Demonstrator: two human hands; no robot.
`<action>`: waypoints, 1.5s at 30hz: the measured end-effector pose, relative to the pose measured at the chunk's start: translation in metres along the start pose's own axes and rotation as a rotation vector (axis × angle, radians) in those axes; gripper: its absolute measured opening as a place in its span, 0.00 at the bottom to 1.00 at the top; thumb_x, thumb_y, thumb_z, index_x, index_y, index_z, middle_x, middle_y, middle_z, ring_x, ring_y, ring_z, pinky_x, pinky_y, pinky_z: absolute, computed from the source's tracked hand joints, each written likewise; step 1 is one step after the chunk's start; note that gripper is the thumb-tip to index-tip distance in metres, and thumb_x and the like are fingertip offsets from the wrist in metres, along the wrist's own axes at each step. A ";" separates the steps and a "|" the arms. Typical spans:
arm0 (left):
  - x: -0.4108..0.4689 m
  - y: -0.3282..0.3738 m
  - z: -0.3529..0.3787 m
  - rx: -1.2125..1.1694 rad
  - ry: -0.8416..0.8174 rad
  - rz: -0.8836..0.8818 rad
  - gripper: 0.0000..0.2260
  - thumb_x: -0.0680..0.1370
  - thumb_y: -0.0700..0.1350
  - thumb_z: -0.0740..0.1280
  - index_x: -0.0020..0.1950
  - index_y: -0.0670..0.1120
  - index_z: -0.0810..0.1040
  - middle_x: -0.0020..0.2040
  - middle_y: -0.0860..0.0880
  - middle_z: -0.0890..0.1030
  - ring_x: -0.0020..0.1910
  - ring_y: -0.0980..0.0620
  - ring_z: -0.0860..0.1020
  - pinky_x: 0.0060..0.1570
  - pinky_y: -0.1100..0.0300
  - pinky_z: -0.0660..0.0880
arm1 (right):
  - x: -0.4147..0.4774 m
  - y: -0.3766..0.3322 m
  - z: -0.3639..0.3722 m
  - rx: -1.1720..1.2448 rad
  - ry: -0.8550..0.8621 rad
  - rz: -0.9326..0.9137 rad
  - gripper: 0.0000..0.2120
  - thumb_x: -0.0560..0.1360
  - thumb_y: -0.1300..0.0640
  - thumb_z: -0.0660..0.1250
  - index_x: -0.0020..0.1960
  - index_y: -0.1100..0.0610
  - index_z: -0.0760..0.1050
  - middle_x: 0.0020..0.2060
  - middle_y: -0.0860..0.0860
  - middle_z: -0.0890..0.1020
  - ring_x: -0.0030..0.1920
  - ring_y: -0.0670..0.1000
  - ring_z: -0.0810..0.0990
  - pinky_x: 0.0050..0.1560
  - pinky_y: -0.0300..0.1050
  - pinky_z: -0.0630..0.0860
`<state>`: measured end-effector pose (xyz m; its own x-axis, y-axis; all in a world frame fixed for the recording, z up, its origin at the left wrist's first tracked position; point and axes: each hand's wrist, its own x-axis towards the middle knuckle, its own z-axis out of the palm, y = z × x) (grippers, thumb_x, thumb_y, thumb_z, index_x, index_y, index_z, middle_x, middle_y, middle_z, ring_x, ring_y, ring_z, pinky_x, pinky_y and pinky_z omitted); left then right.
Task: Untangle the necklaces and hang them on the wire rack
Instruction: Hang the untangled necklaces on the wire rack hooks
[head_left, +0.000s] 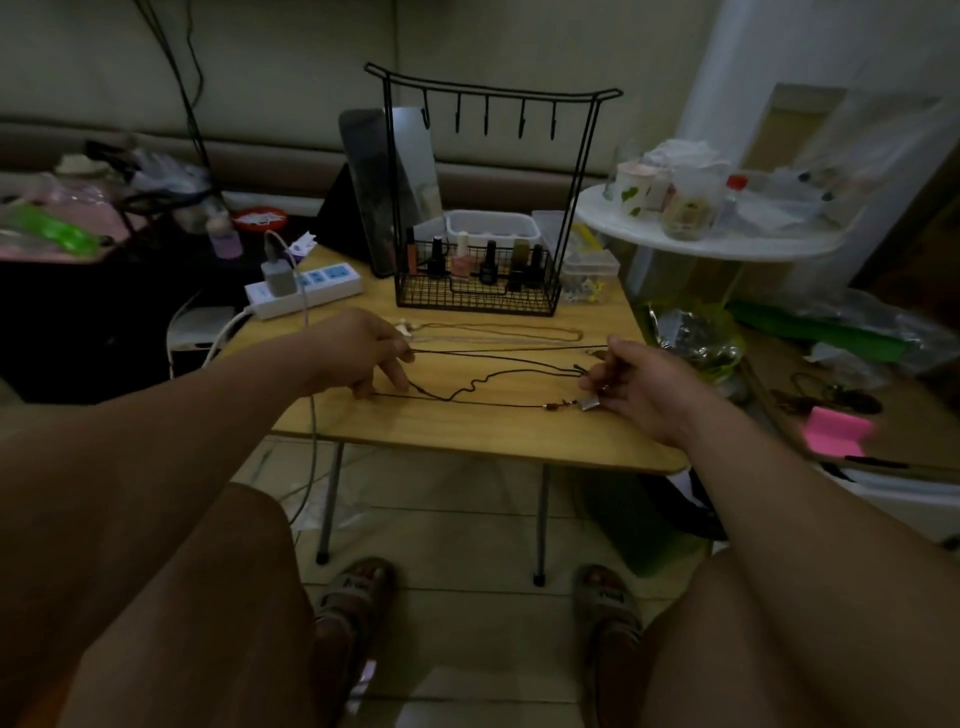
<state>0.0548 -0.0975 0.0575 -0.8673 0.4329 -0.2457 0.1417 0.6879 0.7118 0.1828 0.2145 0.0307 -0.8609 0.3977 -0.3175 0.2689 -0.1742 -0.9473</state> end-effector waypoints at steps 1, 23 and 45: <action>0.002 -0.001 -0.002 0.002 -0.014 -0.011 0.11 0.87 0.45 0.61 0.58 0.43 0.82 0.45 0.46 0.88 0.27 0.53 0.75 0.35 0.56 0.77 | 0.001 0.000 0.000 -0.010 -0.007 -0.001 0.10 0.85 0.51 0.61 0.50 0.56 0.75 0.40 0.54 0.81 0.51 0.57 0.85 0.50 0.51 0.78; -0.008 0.100 -0.065 -0.698 -0.001 0.298 0.14 0.86 0.40 0.60 0.69 0.50 0.77 0.61 0.43 0.83 0.42 0.54 0.81 0.45 0.59 0.82 | -0.008 -0.082 0.016 -0.096 -0.223 -0.182 0.13 0.81 0.64 0.66 0.66 0.61 0.77 0.43 0.53 0.81 0.46 0.53 0.82 0.55 0.51 0.83; -0.018 0.164 -0.043 -0.818 -0.086 0.334 0.15 0.85 0.35 0.57 0.69 0.40 0.76 0.60 0.40 0.85 0.56 0.46 0.86 0.58 0.52 0.83 | -0.044 -0.110 0.109 -0.096 -0.291 -0.371 0.06 0.84 0.58 0.62 0.55 0.57 0.77 0.33 0.50 0.82 0.39 0.51 0.82 0.41 0.46 0.79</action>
<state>0.0728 -0.0176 0.2064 -0.7984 0.6012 0.0337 -0.0330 -0.0995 0.9945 0.1443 0.1181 0.1532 -0.9876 0.1467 0.0551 -0.0526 0.0208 -0.9984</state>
